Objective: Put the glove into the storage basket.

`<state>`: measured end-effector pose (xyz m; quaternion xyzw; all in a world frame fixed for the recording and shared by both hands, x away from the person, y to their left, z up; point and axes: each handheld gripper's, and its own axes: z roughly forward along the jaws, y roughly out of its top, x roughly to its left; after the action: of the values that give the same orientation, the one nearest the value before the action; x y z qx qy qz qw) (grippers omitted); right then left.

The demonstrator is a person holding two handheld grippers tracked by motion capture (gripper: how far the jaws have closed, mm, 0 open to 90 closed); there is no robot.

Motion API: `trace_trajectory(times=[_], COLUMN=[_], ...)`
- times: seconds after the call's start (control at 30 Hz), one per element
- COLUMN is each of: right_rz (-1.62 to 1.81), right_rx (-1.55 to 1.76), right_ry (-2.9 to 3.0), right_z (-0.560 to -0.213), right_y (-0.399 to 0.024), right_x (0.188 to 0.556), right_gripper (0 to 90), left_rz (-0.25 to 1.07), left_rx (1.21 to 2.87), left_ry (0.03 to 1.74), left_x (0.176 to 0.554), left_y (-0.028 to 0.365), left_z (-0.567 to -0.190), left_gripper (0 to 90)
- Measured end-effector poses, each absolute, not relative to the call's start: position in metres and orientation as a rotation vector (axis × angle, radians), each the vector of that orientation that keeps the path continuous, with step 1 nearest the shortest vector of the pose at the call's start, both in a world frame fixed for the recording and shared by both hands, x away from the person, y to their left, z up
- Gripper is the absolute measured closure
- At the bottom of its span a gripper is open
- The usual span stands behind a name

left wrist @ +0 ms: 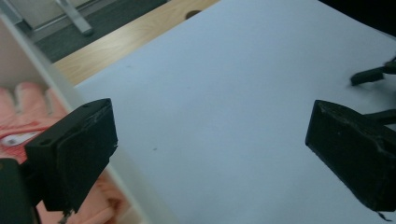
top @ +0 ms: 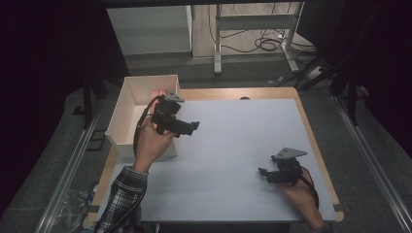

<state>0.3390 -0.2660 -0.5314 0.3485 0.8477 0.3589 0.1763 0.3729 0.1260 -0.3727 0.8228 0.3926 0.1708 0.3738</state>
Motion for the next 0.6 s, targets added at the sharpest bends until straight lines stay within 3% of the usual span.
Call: trace_trajectory(times=[0.6], right_rz=[1.01], right_rx=[0.989], right_ry=[2.402], right_z=[-0.531], right_y=[-0.266], right_x=[0.339], right_gripper=[25.6], left_rz=[0.354], left_rx=[2.151], left_ry=[0.773], left_x=[0.342], left_y=[0.065], left_z=[-0.423], left_gripper=[2.3])
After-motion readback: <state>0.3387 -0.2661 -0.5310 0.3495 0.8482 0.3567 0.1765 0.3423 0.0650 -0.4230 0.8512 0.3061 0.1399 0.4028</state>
